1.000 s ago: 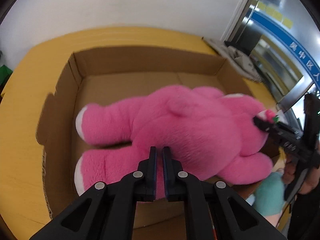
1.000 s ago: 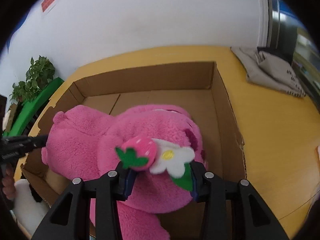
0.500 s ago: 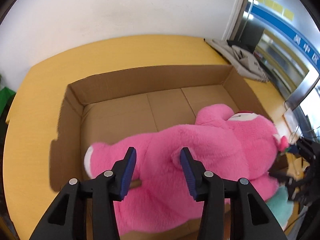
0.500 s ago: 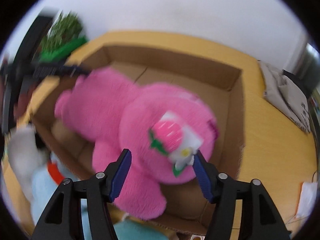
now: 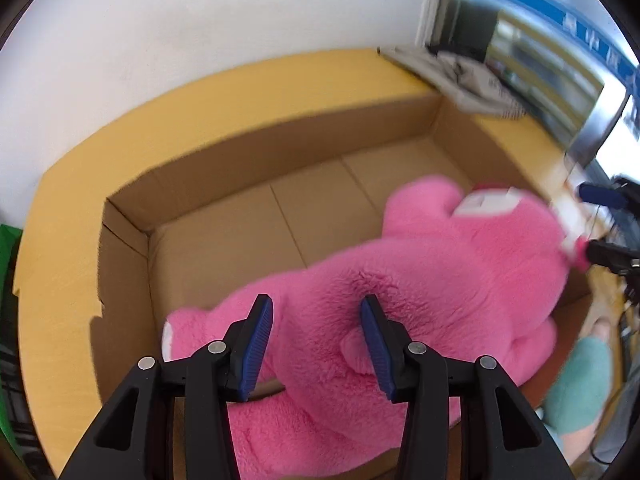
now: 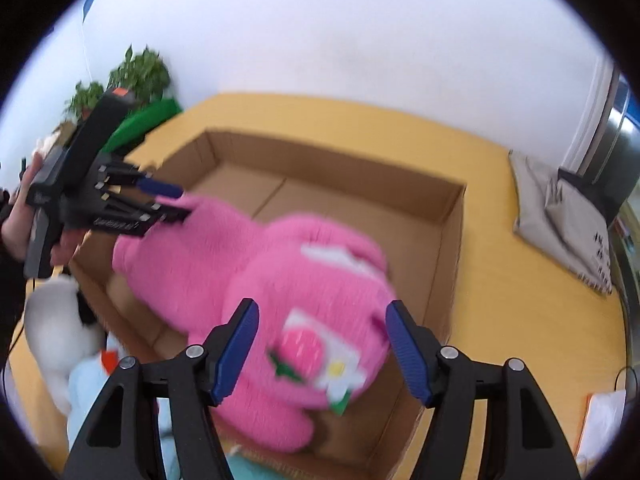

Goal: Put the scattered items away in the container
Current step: 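Open both grippers and press the pink bear down inside the box, then withdraw both grippers from the box toward the pig and blue plushes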

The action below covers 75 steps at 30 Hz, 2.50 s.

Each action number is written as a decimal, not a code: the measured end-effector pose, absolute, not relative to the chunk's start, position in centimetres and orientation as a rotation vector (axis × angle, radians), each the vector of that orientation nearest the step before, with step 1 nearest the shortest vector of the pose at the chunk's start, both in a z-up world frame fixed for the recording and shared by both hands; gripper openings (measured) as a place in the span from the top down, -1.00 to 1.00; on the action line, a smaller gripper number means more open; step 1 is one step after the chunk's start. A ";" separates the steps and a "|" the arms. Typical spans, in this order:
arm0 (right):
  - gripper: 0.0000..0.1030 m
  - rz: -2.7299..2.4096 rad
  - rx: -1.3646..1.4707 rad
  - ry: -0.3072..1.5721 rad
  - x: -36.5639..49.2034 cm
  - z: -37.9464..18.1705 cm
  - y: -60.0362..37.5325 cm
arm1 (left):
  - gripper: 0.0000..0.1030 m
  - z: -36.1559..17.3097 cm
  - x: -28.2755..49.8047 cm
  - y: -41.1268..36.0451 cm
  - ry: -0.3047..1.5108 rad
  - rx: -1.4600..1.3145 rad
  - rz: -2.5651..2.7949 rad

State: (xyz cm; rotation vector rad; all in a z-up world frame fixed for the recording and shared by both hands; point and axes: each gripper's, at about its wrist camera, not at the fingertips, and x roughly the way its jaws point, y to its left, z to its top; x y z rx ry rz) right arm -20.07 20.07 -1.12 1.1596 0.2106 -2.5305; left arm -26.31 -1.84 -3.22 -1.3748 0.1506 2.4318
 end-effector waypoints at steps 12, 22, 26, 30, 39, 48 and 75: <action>-0.27 -2.434 1.378 0.028 -22.9 -6.9 19.1 | -0.06 -7.5 -28.4 0.0 0.356 -1.516 2.259; -0.32 -2.398 1.367 -0.057 -21.4 -6.9 19.0 | -0.01 -7.8 -26.3 -0.7 0.318 -1.555 2.262; -0.48 -2.458 1.357 -0.093 -20.7 -6.5 19.4 | -0.41 -7.3 -26.0 -1.1 0.268 -1.559 2.327; -0.50 -2.530 1.291 -0.101 -18.6 -4.9 20.6 | -0.41 -4.4 -24.2 -3.0 0.209 -1.492 2.408; -0.57 -2.669 1.111 -0.144 -9.0 -1.7 22.8 | -0.99 2.3 -10.4 -8.7 0.179 -1.178 2.632; -0.58 -2.637 1.184 -0.188 -2.4 -3.8 19.4 | -0.99 -0.4 -0.5 -13.5 -0.111 -1.251 2.711; -0.58 -2.795 1.174 0.000 2.4 -2.9 16.6 | -0.99 -1.9 4.5 -11.5 -0.315 -1.179 2.686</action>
